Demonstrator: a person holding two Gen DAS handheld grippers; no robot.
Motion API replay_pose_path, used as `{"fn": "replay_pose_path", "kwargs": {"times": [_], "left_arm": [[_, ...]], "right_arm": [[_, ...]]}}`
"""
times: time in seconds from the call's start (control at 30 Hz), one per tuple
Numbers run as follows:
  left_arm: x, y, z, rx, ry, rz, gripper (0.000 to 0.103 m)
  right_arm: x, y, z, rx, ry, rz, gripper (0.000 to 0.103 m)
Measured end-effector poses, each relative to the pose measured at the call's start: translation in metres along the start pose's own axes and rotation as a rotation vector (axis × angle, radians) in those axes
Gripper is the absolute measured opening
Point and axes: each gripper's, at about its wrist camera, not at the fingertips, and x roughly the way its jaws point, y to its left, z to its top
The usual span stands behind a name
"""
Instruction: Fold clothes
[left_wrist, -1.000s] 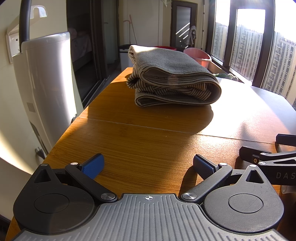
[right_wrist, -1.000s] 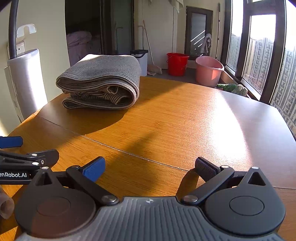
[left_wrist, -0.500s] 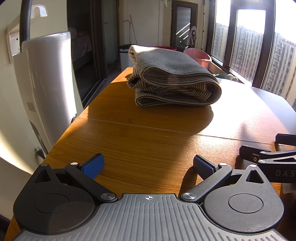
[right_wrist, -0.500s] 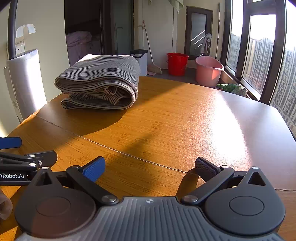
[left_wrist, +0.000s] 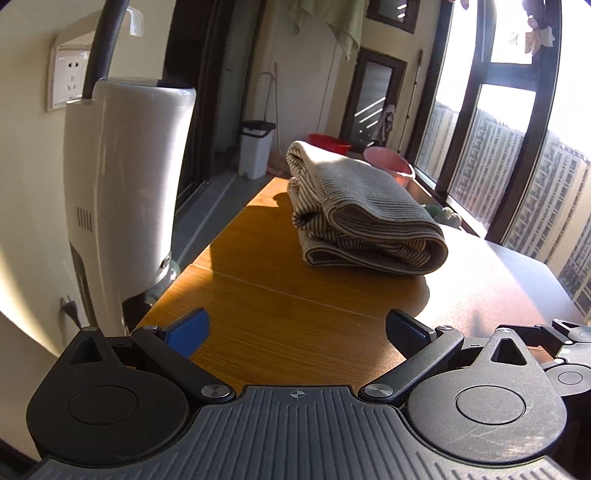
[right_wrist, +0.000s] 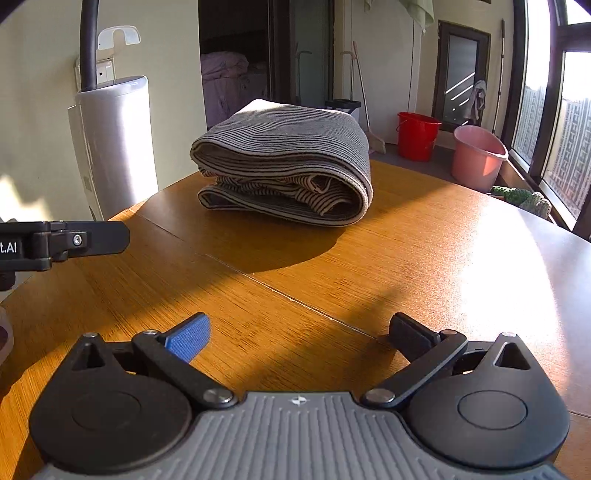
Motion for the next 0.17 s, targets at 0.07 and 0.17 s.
{"fn": "replay_pose_path", "kwargs": {"times": [0.07,0.17], "left_arm": [[-0.013,0.018,0.009,-0.042,-0.068,-0.015,0.103],[-0.033,0.046,0.023,-0.105,-0.169,-0.037,0.103]], "right_arm": [[0.012,0.028,0.009,-0.076,0.01,0.074,0.103],[0.03,0.076,0.023,-0.187,0.014,0.205,0.103]]}}
